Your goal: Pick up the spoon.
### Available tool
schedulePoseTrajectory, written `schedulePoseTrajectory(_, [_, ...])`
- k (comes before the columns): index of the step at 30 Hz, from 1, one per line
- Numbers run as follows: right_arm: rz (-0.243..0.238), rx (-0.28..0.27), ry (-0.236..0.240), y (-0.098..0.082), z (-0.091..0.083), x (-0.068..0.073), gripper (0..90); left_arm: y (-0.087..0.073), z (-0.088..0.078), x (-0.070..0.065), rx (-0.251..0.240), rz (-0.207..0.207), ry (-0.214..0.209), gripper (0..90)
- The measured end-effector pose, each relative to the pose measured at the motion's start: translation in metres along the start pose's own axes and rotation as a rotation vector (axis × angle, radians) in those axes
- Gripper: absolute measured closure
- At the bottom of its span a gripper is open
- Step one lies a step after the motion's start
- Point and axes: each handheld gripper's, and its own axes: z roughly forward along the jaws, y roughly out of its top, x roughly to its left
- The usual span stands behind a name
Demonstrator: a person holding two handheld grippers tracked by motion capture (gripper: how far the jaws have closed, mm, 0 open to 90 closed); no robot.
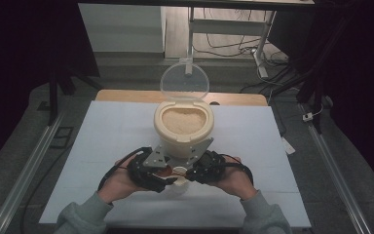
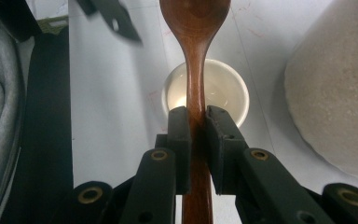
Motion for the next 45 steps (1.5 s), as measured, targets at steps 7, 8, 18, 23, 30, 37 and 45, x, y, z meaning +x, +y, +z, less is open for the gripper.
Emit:
schedulePoseTrajectory(7, [-0.025, 0.009, 0.004, 0.002, 0.002, 0.002, 80.3, 0.006, 0.013, 0.002, 0.059, 0.028, -0.045, 39.3])
schedulePoseTrajectory(8, [-0.024, 0.006, 0.005, 0.002, 0.003, 0.003, 80.3, 0.006, 0.013, 0.002, 0.059, 0.028, -0.045, 40.1])
schedulePoseTrajectory(18, [-0.082, 0.016, -0.009, 0.007, 0.004, 0.009, 80.3, 0.007, 0.029, 0.002, 0.143, 0.096, -0.078, 56.0])
schedulePoseTrajectory(23, [-0.136, 0.022, -0.013, 0.008, 0.005, 0.013, 80.2, 0.006, 0.033, 0.0, 0.165, 0.132, -0.114, 68.1])
schedulePoseTrajectory(30, [-0.154, 0.034, -0.001, 0.008, 0.005, 0.016, 79.9, 0.004, 0.035, 0.0, 0.176, 0.139, -0.179, 76.5])
schedulePoseTrajectory(37, [-0.066, -0.086, -0.048, 0.005, -0.004, 0.01, 67.1, 0.003, 0.032, 0.003, 0.151, 0.133, -0.131, 77.9])
schedulePoseTrajectory(45, [0.123, -0.351, -0.218, -0.01, -0.03, 0.007, 48.8, -0.002, 0.02, 0.01, 0.066, 0.075, -0.041, 78.0])
